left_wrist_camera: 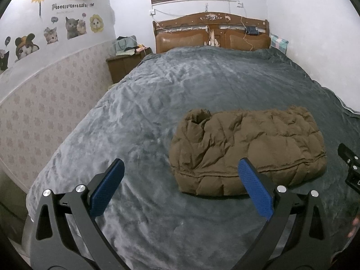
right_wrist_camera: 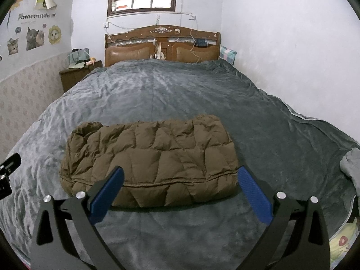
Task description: Fold large clothes
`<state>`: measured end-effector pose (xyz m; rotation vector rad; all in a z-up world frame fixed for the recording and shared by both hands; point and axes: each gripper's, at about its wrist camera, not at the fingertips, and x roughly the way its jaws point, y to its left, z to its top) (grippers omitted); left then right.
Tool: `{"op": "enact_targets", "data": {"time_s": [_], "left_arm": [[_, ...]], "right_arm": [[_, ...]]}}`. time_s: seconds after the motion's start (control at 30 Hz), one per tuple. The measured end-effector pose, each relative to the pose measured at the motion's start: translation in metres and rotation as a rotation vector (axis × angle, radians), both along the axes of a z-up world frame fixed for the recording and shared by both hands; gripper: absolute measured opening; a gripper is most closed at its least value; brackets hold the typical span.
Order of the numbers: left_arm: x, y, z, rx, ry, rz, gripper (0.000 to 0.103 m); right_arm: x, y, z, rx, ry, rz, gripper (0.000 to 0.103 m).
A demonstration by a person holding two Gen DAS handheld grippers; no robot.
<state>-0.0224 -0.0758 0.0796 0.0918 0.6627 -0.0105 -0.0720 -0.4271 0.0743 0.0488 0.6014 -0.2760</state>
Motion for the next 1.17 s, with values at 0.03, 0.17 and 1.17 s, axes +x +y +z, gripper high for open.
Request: {"op": "enact_targets", "data": {"time_s": [0.03, 0.17, 1.17], "left_arm": [[0.0006, 0.0005, 0.0006, 0.0, 0.001, 0.001, 0.1], [0.0023, 0.0021, 0.0015, -0.004, 0.009, 0.005, 0.1], [0.0013, -0.0001, 0.0008, -0.008, 0.036, -0.003, 0.1]], "right_arm": [[0.0007, 0.0, 0.0, -0.001, -0.001, -0.001, 0.101], [0.0006, 0.0008, 0.0001, 0.0, 0.001, -0.001, 0.101], [0.0017, 0.0013, 0.0038, -0.003, -0.003, 0.003, 0.101]]}}
